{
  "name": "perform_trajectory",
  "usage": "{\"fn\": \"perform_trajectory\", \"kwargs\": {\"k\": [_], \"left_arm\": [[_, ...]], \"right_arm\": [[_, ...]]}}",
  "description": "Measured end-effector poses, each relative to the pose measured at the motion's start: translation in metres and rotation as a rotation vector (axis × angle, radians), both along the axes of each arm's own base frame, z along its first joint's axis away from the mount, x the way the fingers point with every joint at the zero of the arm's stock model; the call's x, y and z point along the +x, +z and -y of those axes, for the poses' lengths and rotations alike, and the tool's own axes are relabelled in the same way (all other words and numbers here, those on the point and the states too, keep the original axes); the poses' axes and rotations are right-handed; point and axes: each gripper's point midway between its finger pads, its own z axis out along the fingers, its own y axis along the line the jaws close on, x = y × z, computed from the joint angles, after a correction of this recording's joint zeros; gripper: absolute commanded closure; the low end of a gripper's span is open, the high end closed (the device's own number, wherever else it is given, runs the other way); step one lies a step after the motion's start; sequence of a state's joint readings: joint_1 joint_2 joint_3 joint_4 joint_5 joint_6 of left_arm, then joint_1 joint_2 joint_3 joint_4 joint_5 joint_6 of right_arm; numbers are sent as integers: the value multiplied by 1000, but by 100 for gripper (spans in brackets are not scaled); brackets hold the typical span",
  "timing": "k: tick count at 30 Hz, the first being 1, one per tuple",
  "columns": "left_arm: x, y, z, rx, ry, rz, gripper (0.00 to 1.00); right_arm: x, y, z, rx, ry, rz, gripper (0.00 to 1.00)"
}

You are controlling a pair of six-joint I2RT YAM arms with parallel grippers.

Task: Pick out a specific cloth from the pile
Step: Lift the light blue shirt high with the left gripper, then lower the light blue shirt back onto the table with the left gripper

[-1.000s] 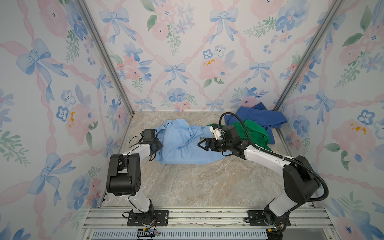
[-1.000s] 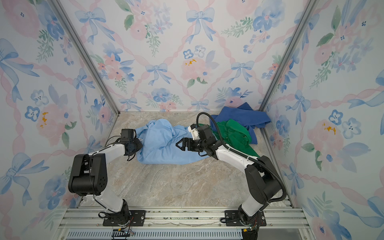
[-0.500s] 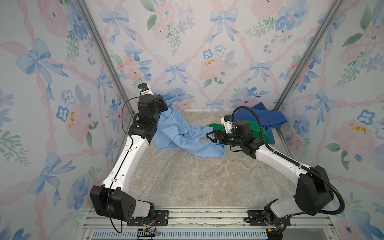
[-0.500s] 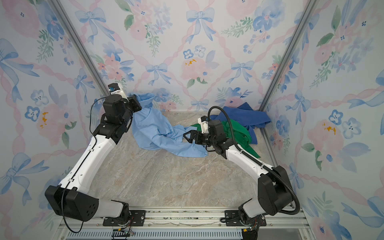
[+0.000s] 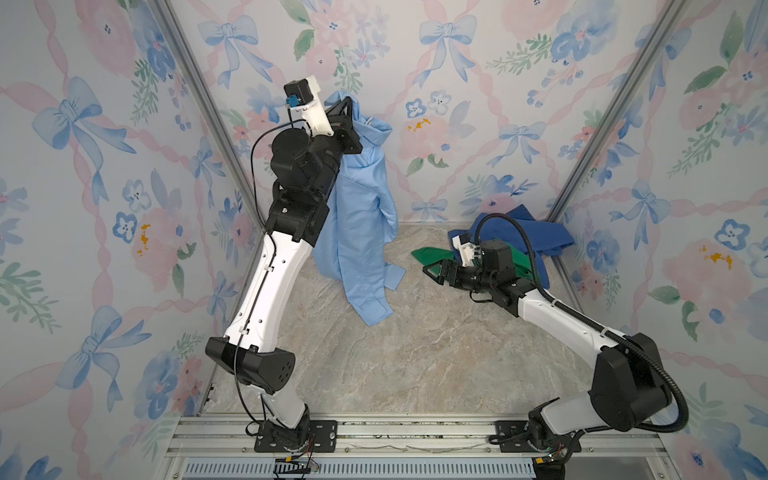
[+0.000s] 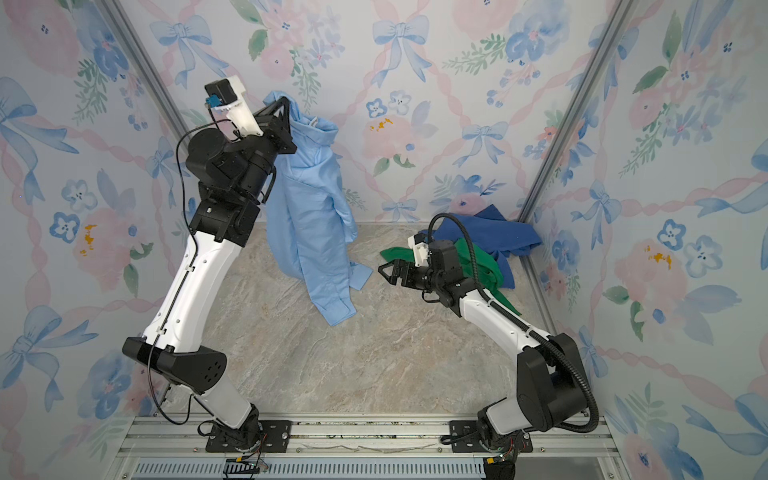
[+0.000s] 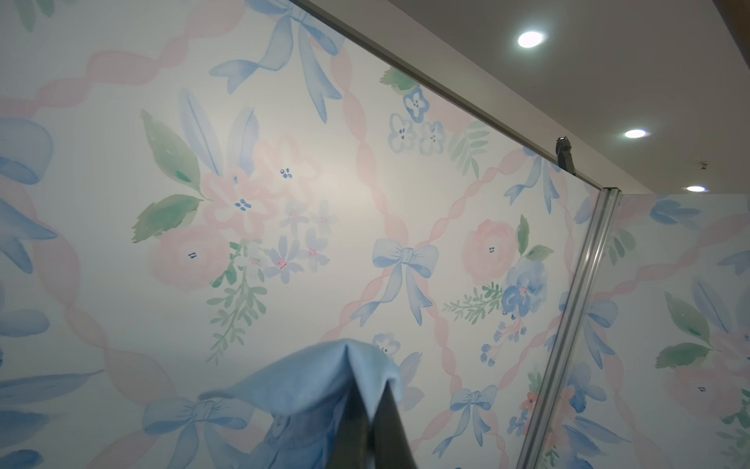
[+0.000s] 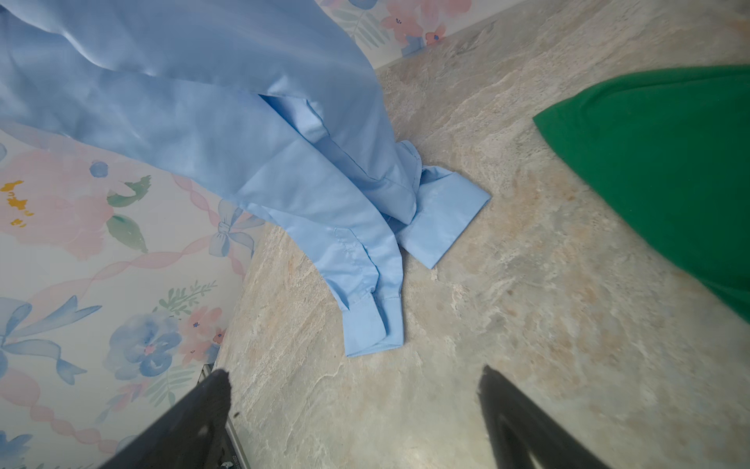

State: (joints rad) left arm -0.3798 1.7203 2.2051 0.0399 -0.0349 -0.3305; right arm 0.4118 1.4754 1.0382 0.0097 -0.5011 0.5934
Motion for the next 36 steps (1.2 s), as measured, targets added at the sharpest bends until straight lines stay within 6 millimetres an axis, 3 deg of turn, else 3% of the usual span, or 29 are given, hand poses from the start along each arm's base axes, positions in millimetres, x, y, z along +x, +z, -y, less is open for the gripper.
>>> {"fn": "perform_trajectory", "kwargs": {"k": [6, 10, 13, 16, 21, 25, 31, 36], "left_arm": [[-37, 29, 46, 33, -79, 101, 100], [-55, 46, 45, 35, -28, 161, 100], [-47, 44, 21, 44, 87, 159, 100], [-20, 29, -13, 51, 204, 119, 100], [36, -26, -83, 44, 384, -22, 100], [57, -59, -116, 41, 465, -100, 100], [51, -100, -154, 53, 542, -193, 100], [19, -104, -204, 11, 629, -202, 100]], "right_arm": [[0, 2, 2, 0, -4, 6, 3], [1, 3, 2, 5, -7, 3, 3], [1, 3, 2, 11, -9, 4, 3], [-1, 1, 0, 10, -6, -5, 3], [-2, 0, -2, 7, -5, -5, 3], [-3, -2, -3, 2, -7, -8, 3], [-7, -10, -12, -5, 14, -27, 3], [-8, -17, -20, -14, 31, -45, 3]]}}
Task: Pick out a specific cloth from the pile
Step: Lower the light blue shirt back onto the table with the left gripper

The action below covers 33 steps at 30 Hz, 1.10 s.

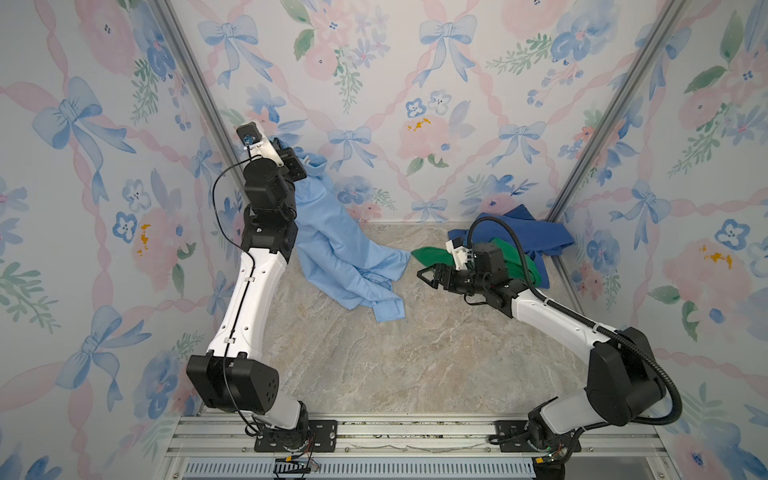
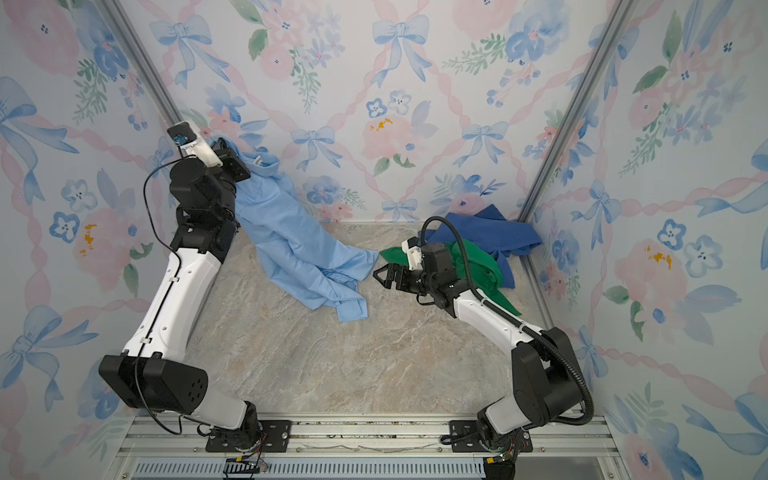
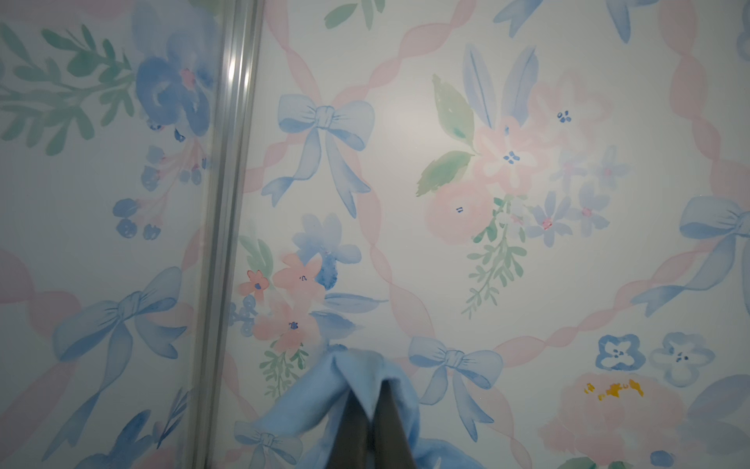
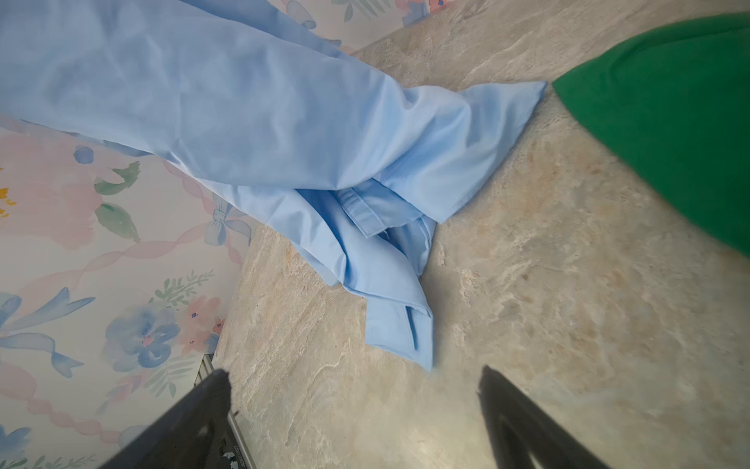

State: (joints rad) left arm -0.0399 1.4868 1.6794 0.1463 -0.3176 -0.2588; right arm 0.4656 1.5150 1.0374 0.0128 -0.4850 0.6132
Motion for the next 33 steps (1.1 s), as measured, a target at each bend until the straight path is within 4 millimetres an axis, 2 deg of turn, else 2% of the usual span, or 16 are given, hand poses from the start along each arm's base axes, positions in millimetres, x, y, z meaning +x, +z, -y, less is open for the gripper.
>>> {"fn": "perform_trajectory", "kwargs": {"k": [2, 5, 8, 11, 13, 15, 18, 21, 26, 29, 33], "left_arm": [[-14, 2, -20, -15, 39, 15, 100], [-24, 2, -35, -29, 71, 26, 100], [-21, -1, -33, -41, 46, 25, 100], [-6, -10, -17, -48, -53, 8, 100], [6, -20, 0, -45, -136, -15, 100], [19, -32, 25, -36, -231, -47, 100], [34, -54, 76, -18, -380, -102, 100], [40, -75, 129, -1, -536, -158, 100], [45, -110, 195, 21, -749, -244, 100], [47, -134, 222, 35, -821, -306, 100], [44, -166, 232, 40, -839, -382, 100]], "right_arm": [[-1, -1, -2, -2, 6, -2, 3], [-3, -1, -5, -2, 12, -3, 3], [-3, -1, -5, -3, 11, -2, 3], [-2, -1, -5, -5, 8, -2, 3], [-2, -2, -4, -7, 6, -1, 3], [-2, -2, -4, -11, 1, -1, 3], [-2, -4, -2, -20, -6, -8, 3], [-2, -6, -1, -26, -10, -15, 3], [-3, -7, -1, -28, -10, -18, 3], [-3, -7, -2, -28, -8, -18, 3], [-6, -8, -5, -29, 1, -20, 3]]}}
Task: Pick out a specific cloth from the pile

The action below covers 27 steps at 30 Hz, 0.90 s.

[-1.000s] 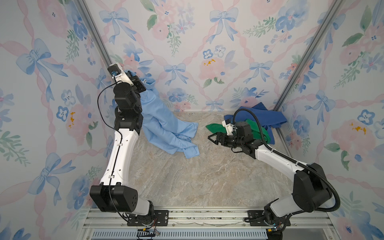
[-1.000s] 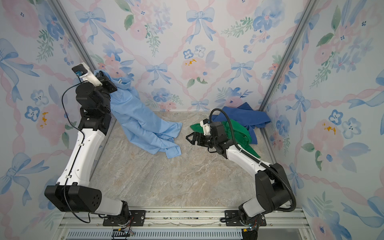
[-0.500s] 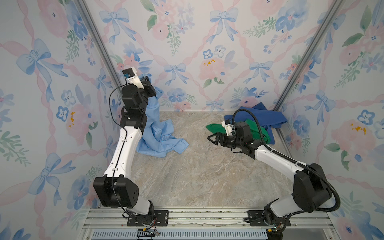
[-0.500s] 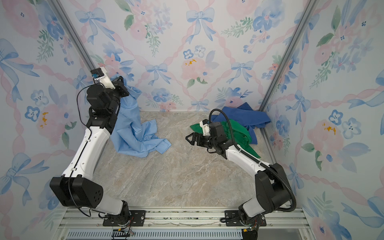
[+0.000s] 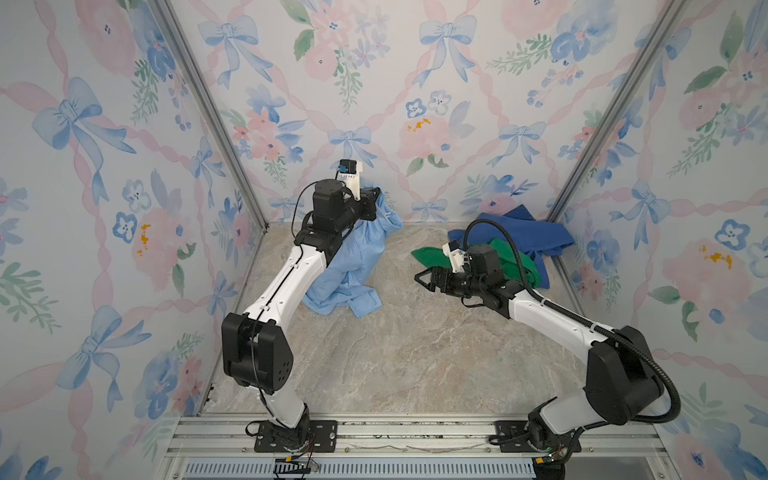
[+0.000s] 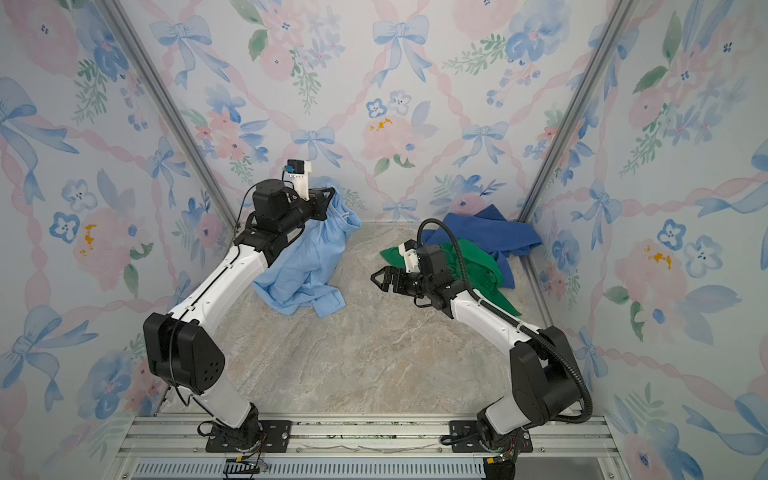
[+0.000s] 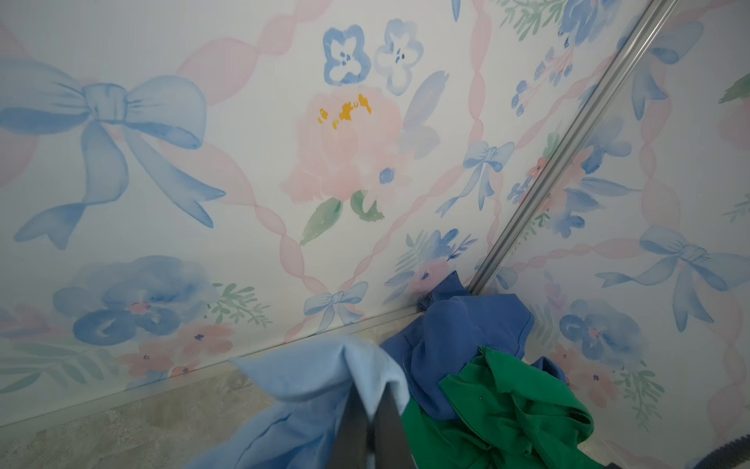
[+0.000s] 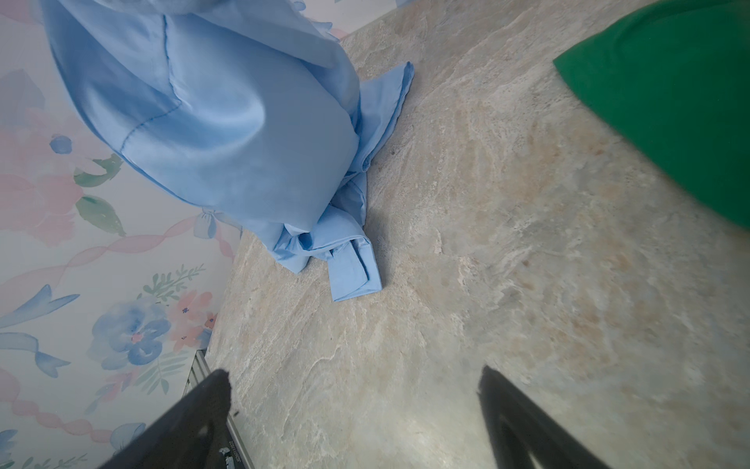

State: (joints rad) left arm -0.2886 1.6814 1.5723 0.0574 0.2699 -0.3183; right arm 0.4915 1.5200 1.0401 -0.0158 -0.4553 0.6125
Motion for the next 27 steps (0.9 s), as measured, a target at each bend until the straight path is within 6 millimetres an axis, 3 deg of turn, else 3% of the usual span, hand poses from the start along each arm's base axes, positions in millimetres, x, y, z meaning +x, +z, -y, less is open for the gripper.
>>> {"fn": "perform_trajectory", "kwargs": {"k": [3, 6, 10, 15, 21, 27], "left_arm": [[-2, -35, -10, 21, 26, -71, 100], [-7, -74, -32, 29, 94, -161, 100], [-20, -116, -94, 10, 272, -260, 100], [-42, -141, -176, 5, 554, -298, 100], [-52, -179, -224, 48, 771, -401, 100], [-62, -252, -270, 78, 925, -598, 100]], "right_arm": [[0, -6, -2, -6, 6, -13, 3], [0, -18, -6, -18, 13, -40, 3], [1, -27, -14, -26, 30, -59, 3], [4, -29, -27, -24, 55, -64, 3], [13, -27, -49, -6, 83, -74, 3], [7, -23, -63, 5, 113, -72, 3]]}}
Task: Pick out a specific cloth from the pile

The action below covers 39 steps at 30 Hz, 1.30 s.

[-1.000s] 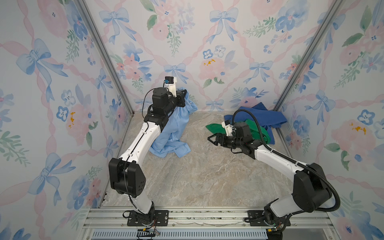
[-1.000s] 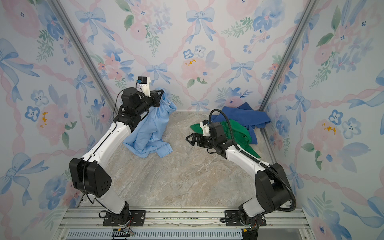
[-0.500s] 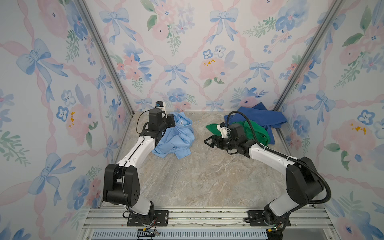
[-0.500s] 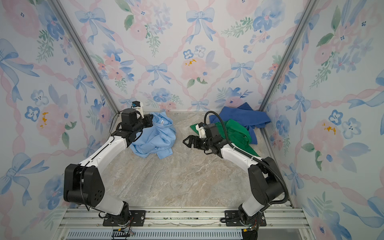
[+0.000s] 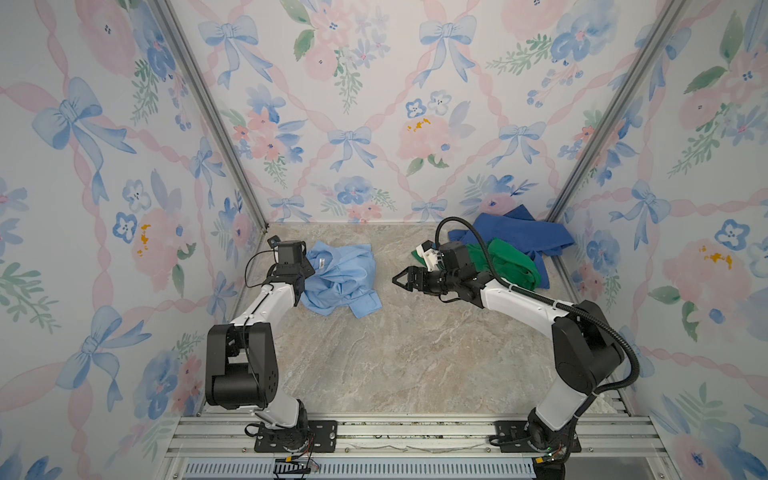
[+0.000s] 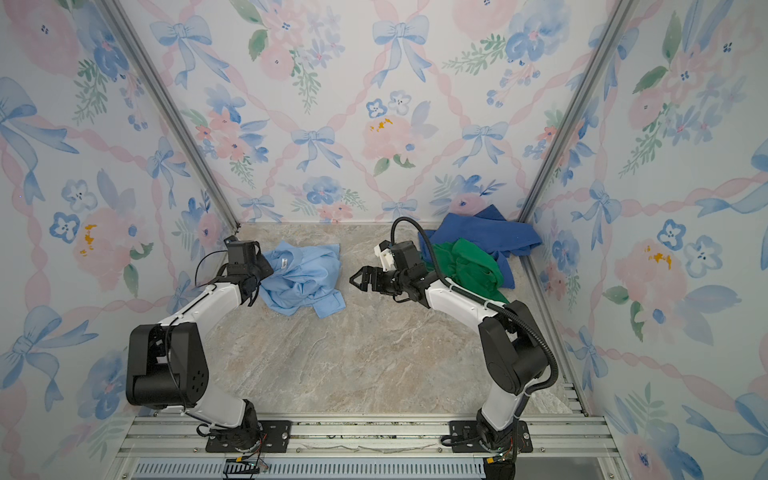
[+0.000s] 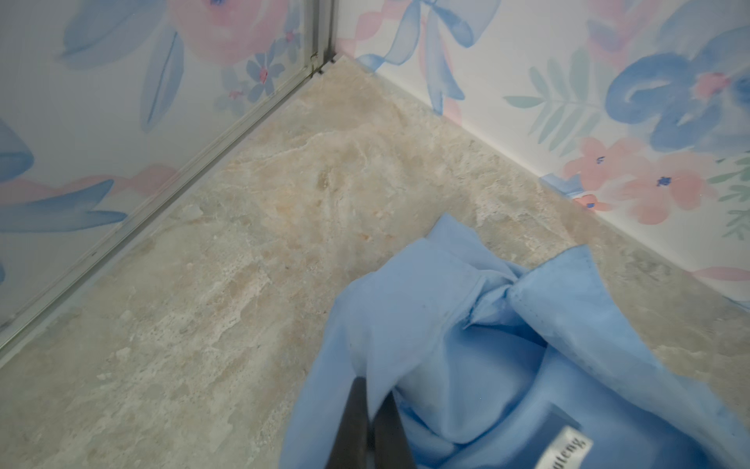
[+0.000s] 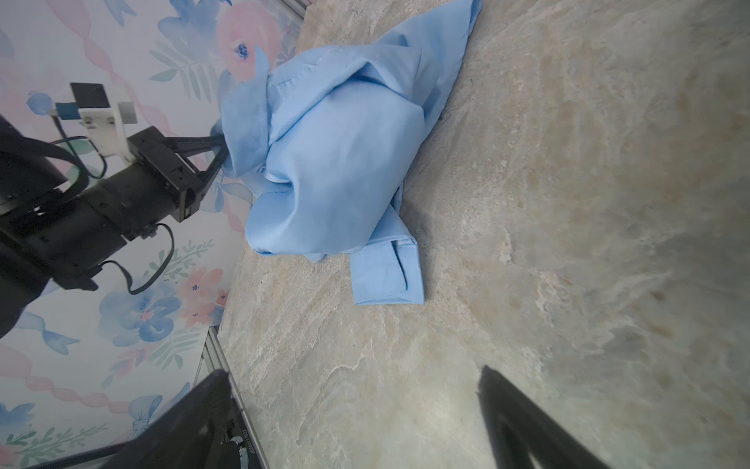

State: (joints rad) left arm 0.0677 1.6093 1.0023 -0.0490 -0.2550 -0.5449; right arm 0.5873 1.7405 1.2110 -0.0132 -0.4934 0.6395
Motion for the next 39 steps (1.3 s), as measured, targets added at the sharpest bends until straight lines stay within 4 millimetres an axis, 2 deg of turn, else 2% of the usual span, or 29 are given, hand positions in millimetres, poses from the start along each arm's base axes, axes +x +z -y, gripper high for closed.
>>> {"fn": "perform_trajectory", "kwargs": {"k": [3, 5, 9, 12, 15, 18, 21, 23, 26, 29, 33, 36, 39], "left_arm": [[-4, -34, -11, -30, 33, -78, 100], [-6, -48, -13, -43, 37, -114, 99], [-1, -54, -7, -67, 7, -126, 68], [6, -43, -1, -76, -38, -103, 54], [6, -22, 6, -61, -96, -71, 41], [1, 11, 14, -10, -161, -29, 30], [-5, 47, 28, 71, -248, 20, 15], [-11, 67, 47, 148, -345, 40, 4], [-17, 86, 87, 229, -533, 68, 2], [-16, 89, 118, 267, -701, 50, 2], [9, 80, 125, 288, -799, -9, 2], [26, 63, 131, 287, -872, -67, 2], [33, 38, 139, 284, -946, -146, 2]], "right_arm": [[-2, -1, -1, -3, 2, -6, 3], [-2, -3, 0, -5, 1, -11, 3], [-6, -11, 2, -17, 0, -29, 3], [-7, -13, 3, -25, -2, -37, 3], [-7, -13, 3, -25, -2, -37, 3], [-7, -13, 3, -24, -2, -36, 3], [-6, -12, 3, -21, -5, -39, 3], [-6, -12, 2, -16, -6, -39, 3], [-6, -10, 1, -11, -3, -36, 3], [-6, -10, 1, -9, -2, -34, 3], [-7, -10, 0, -8, 0, -31, 3], [-11, -14, 1, -12, 2, -36, 3], [-16, -17, 6, -23, -3, -43, 3]]}}
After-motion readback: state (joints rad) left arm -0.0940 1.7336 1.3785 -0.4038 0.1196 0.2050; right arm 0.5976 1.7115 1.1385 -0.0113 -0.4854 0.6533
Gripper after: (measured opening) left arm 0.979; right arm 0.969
